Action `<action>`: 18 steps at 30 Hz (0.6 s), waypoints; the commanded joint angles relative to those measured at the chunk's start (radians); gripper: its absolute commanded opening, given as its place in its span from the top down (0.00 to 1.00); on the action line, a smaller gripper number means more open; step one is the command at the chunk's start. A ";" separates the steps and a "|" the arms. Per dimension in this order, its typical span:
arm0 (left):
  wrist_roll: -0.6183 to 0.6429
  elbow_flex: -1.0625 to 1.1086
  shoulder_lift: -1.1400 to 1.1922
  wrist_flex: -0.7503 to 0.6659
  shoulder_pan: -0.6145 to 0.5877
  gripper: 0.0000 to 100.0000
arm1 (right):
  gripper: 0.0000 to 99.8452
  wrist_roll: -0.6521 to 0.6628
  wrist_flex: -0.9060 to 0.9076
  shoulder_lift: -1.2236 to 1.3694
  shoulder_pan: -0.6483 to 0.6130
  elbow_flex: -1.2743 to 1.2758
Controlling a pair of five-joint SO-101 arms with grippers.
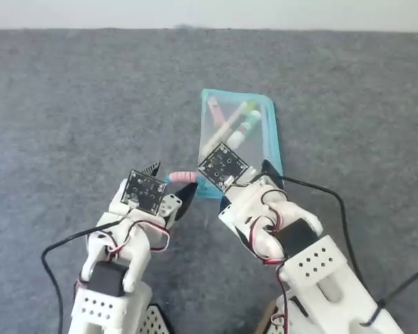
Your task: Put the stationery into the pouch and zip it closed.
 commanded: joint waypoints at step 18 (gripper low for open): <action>-0.068 -0.094 0.009 0.133 0.040 0.80 | 0.61 -0.008 0.005 -0.028 0.124 0.018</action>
